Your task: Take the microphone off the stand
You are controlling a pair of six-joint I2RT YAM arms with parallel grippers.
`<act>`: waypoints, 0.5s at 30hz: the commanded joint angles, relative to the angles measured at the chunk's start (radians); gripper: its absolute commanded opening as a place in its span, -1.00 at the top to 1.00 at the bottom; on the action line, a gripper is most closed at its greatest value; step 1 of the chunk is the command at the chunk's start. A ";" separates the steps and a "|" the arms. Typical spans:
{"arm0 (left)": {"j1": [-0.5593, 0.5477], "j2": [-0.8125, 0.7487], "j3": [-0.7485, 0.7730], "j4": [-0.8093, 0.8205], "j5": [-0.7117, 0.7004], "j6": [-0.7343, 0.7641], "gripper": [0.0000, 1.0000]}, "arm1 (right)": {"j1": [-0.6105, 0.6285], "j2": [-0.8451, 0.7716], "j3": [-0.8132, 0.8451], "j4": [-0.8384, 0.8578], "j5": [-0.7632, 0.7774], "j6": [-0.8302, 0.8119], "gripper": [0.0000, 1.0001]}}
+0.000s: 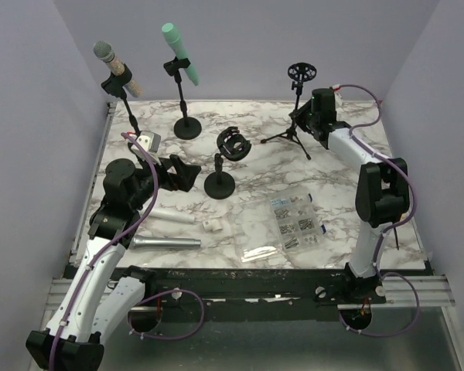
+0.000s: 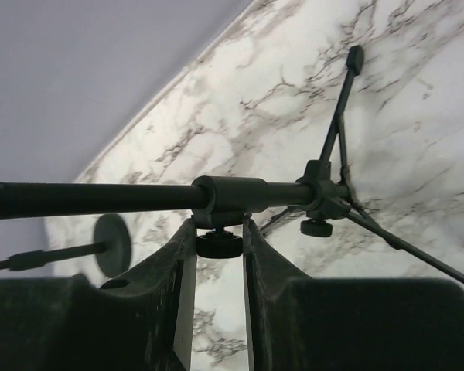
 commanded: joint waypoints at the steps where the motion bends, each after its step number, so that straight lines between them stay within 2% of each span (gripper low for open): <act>1: -0.005 -0.010 -0.013 0.022 -0.012 0.012 -0.89 | 0.076 0.033 0.079 -0.240 0.308 -0.200 0.94; 7: -0.005 -0.013 -0.014 0.022 -0.018 0.013 -0.89 | 0.163 0.054 0.141 -0.285 0.524 -0.325 0.90; 10: -0.005 -0.012 -0.014 0.021 -0.021 0.013 -0.90 | 0.195 0.074 0.190 -0.302 0.598 -0.397 0.77; 15: -0.005 -0.014 -0.016 0.021 -0.027 0.013 -0.89 | 0.204 0.106 0.286 -0.332 0.582 -0.471 0.51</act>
